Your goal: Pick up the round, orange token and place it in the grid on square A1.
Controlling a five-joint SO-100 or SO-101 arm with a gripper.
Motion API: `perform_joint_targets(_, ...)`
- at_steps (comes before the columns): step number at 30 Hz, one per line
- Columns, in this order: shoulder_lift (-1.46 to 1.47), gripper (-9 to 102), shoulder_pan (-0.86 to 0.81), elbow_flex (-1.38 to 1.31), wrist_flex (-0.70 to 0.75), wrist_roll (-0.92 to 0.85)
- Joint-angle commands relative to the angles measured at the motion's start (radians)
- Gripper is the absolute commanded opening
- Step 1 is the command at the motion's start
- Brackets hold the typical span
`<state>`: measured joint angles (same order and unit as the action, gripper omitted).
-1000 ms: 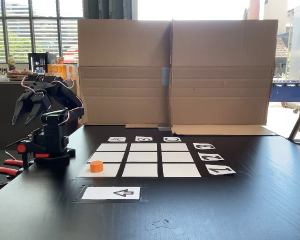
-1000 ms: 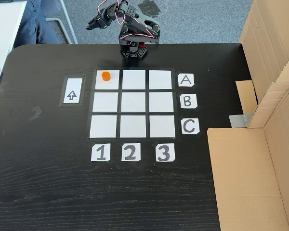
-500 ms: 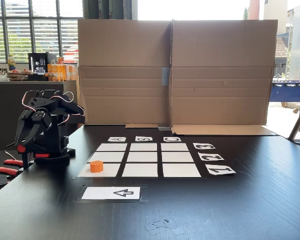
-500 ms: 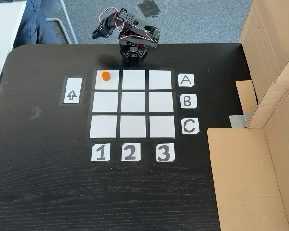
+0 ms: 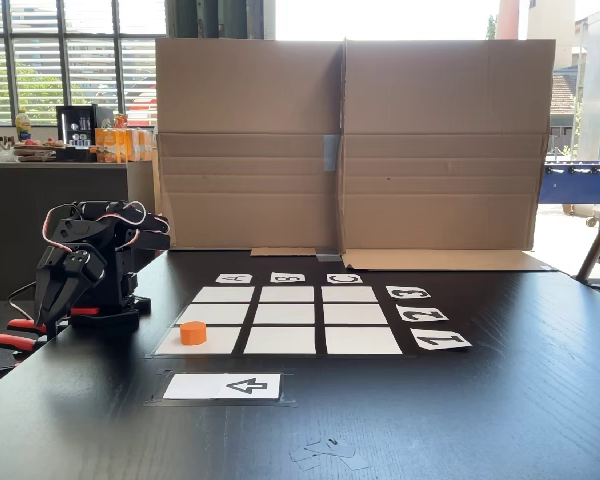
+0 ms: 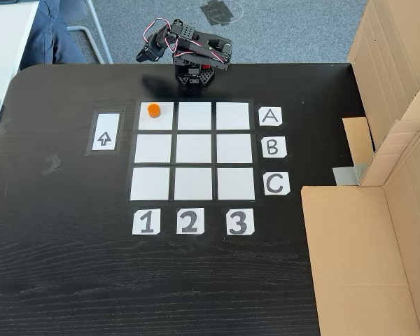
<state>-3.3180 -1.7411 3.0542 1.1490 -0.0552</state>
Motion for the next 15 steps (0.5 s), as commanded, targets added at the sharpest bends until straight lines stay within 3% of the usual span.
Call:
perform_joint_targets(1, -0.005, -1, -0.071, 0.002, -0.011, -0.006)
perform_joint_targets(15, -0.005, -1, -0.087, 0.003, -0.011, -0.003)
